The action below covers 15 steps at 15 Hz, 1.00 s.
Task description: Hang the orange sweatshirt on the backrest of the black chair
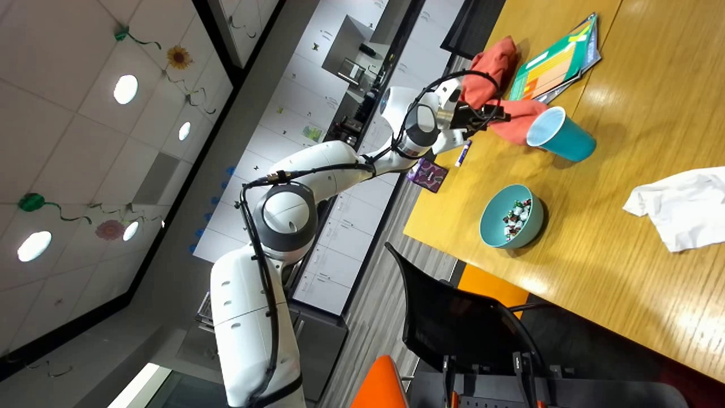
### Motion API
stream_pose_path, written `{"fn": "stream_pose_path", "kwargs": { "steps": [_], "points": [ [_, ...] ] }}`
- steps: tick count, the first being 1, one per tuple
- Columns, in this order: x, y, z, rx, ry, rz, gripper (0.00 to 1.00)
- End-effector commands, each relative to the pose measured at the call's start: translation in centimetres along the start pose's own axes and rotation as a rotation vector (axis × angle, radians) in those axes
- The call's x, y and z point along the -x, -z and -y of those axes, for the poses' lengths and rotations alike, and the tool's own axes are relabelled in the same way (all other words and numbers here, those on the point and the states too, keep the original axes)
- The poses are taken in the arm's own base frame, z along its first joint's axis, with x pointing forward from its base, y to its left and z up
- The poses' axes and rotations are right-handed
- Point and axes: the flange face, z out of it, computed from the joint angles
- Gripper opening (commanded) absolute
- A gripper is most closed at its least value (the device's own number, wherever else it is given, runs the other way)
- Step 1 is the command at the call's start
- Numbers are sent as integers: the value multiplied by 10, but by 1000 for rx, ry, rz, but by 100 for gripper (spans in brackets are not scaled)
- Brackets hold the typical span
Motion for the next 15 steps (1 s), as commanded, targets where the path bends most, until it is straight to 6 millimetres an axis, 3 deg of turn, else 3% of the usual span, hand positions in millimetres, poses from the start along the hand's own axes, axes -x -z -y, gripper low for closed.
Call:
{"fn": "stream_pose_path", "kwargs": {
  "steps": [1,3,15],
  "points": [
    [-2,1,0,-2,0,-1,100],
    [-3,2,0,-3,0,-5,100],
    [17,-86,0,114,10,39,100]
  ]
}}
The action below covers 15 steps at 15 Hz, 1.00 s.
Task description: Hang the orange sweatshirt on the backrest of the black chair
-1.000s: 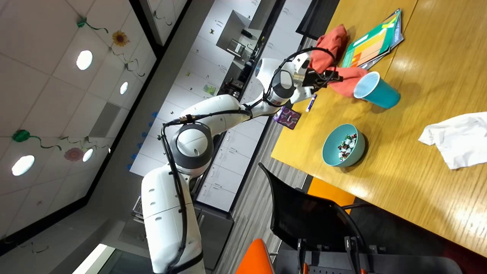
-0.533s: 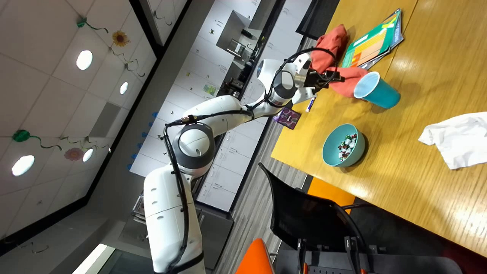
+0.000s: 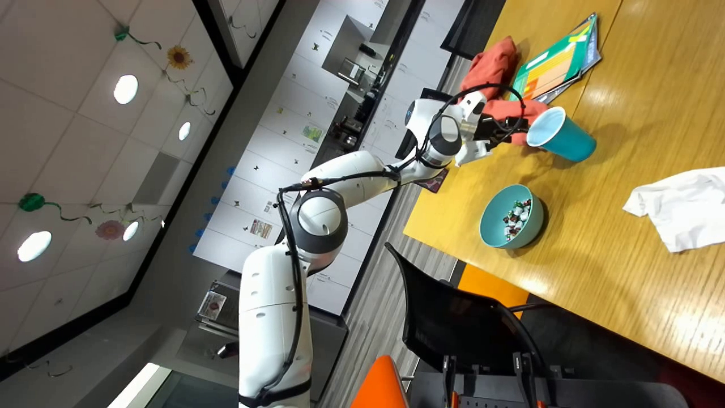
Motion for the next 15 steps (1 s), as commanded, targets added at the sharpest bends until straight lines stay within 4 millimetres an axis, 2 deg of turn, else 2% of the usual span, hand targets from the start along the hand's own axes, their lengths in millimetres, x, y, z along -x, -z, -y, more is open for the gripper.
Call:
{"fn": "stream_pose_path", "kwargs": {
  "steps": [1,8,9,10,11,15],
  "points": [
    [-7,-16,3,34,-16,-11,100],
    [-8,-38,-1,61,-17,-15,100],
    [-8,-40,-1,63,-14,-12,75],
    [-8,-41,-1,65,-11,-11,74],
    [-8,-43,-1,67,-11,-9,68],
    [-13,-40,1,68,-9,-5,36]
  ]
}}
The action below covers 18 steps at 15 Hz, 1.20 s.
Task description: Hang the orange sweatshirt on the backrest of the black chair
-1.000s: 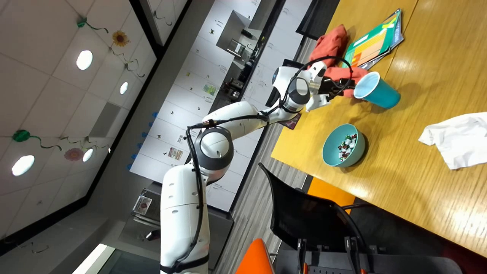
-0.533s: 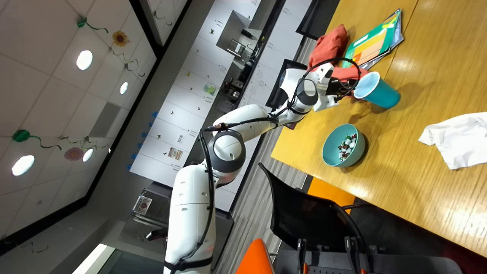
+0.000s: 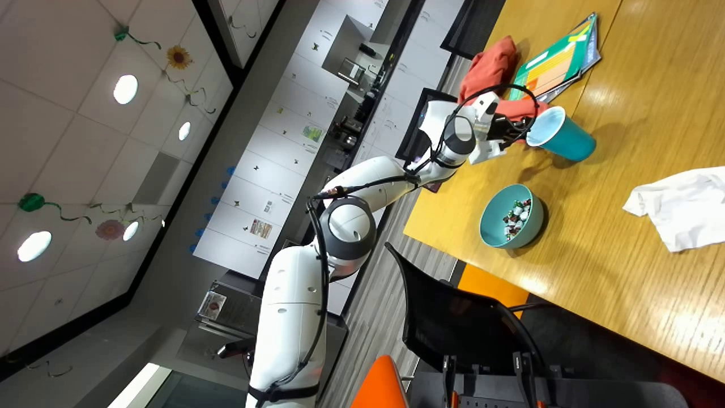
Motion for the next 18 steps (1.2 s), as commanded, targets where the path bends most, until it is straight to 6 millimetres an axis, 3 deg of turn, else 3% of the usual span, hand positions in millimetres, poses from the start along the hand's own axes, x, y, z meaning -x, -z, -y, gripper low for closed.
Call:
{"fn": "stream_pose_path", "kwargs": {
  "steps": [1,5,10,14,18],
  "points": [
    [-7,0,2,28,-10,8,27],
    [-9,13,11,28,16,35,0],
    [2,66,60,77,199,-9,3],
    [31,117,108,55,387,19,3],
    [56,158,121,35,502,49,3]
  ]
}}
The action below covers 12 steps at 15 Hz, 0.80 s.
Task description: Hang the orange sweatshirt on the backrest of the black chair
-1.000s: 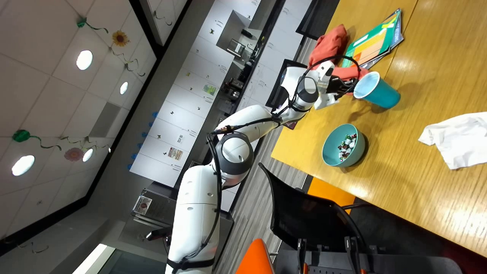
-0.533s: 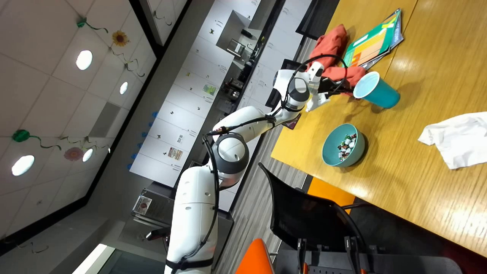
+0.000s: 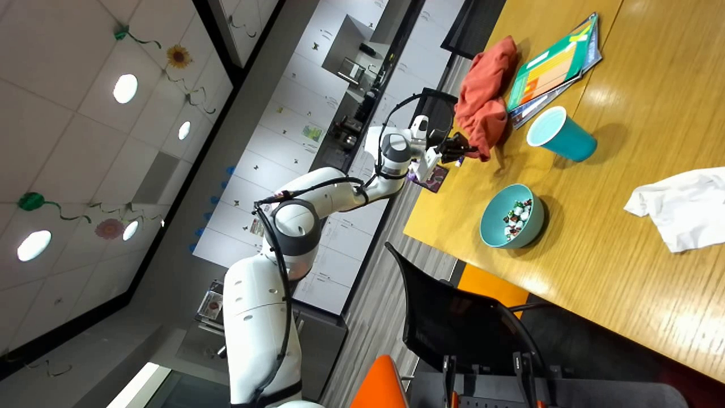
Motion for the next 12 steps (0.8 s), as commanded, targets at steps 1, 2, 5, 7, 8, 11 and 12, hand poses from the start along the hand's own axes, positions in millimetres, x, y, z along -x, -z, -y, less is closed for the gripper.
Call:
{"fn": "stream_pose_path", "kwargs": {
  "steps": [1,2,5,7,8,11,12],
  "points": [
    [30,41,-4,-17,86,67,3],
    [36,47,-5,-29,100,75,3],
    [60,63,-9,-86,132,92,3],
    [77,72,-12,-123,145,103,3],
    [86,77,-13,-143,156,106,3],
    [118,89,-15,-195,179,114,3],
    [130,93,-18,-206,183,124,3]
  ]
}}
